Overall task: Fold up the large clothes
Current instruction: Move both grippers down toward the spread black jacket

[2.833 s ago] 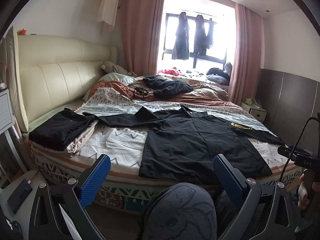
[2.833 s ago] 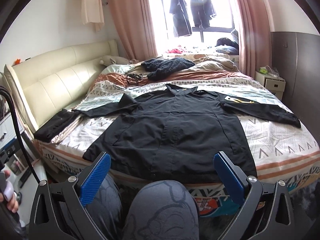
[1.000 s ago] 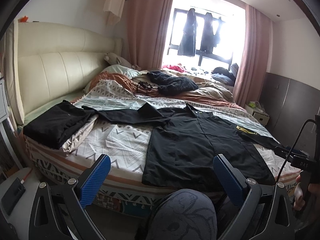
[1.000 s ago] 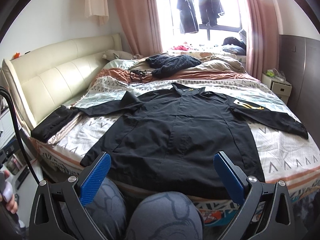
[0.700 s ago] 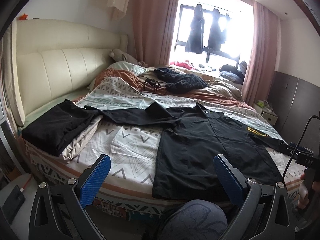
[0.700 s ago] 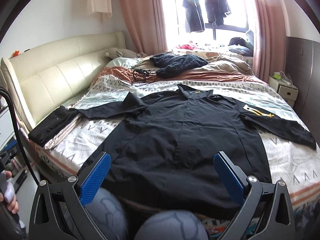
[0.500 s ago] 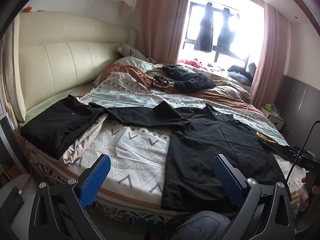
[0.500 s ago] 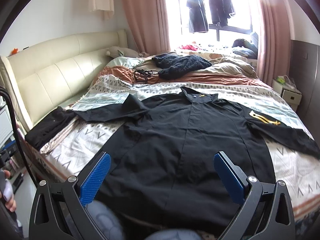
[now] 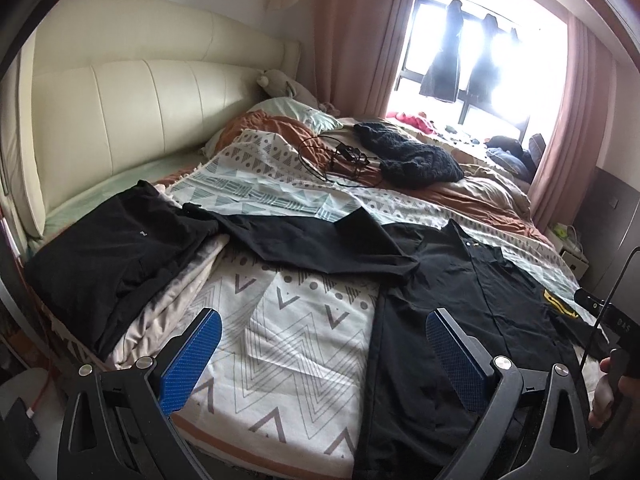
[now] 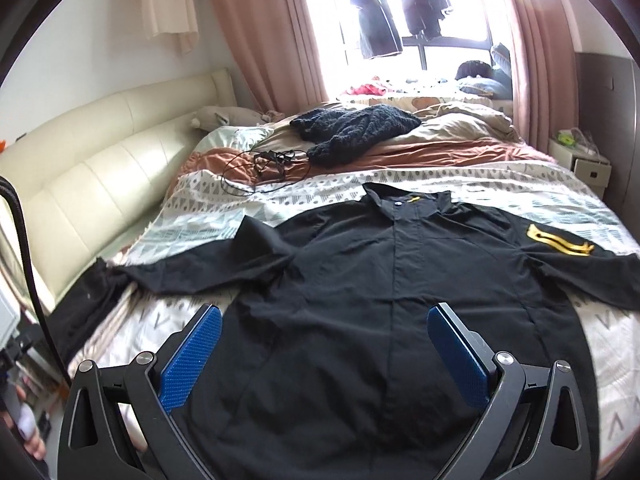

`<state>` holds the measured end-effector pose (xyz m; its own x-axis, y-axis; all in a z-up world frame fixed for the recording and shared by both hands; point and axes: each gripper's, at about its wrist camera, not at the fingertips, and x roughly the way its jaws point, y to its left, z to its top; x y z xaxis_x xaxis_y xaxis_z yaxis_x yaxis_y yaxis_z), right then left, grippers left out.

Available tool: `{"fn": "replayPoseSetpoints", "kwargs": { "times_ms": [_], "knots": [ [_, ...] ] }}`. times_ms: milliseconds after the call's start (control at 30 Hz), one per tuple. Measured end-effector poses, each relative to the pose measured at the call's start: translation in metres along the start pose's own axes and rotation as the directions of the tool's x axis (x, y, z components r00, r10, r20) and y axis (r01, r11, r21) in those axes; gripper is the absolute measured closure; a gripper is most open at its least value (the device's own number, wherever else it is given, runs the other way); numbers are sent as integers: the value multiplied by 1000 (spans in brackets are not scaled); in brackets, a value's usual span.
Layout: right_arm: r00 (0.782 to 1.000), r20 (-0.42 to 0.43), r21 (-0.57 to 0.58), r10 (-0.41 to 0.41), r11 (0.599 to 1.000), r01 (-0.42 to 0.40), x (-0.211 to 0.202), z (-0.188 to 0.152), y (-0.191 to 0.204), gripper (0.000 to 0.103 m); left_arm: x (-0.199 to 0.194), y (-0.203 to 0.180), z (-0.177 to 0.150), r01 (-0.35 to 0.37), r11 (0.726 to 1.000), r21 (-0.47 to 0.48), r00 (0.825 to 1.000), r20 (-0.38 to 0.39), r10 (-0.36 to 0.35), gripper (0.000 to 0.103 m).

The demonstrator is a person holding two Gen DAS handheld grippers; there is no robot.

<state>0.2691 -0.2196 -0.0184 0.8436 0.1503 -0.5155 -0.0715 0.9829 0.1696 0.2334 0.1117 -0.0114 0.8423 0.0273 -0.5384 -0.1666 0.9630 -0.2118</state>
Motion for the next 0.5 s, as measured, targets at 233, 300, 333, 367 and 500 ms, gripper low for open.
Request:
{"fn": "replayPoseSetpoints", "kwargs": {
  "times_ms": [233, 300, 333, 367, 500],
  "knots": [
    [998, -49, 74, 45, 996, -41, 57, 26, 11, 0, 37, 23, 34, -4, 999, -43, 1000, -21, 3, 3],
    [995, -73, 95, 71, 993, -63, 75, 33, 15, 1, 44, 32, 47, -21, 998, -59, 1000, -25, 19, 4],
    [994, -78, 100, 77, 993, -69, 84, 38, 18, 1, 48, 36, 54, -27, 997, -69, 999, -25, 25, 4],
    [993, -81, 102, 80, 992, -72, 91, 42, 20, 1, 51, 41, 61, -31, 996, -79, 999, -26, 29, 4],
    [992, -81, 114, 94, 990, -84, 126, 58, 24, 2, 67, 57, 87, -59, 993, -106, 998, -28, 56, 4]
  ]
}}
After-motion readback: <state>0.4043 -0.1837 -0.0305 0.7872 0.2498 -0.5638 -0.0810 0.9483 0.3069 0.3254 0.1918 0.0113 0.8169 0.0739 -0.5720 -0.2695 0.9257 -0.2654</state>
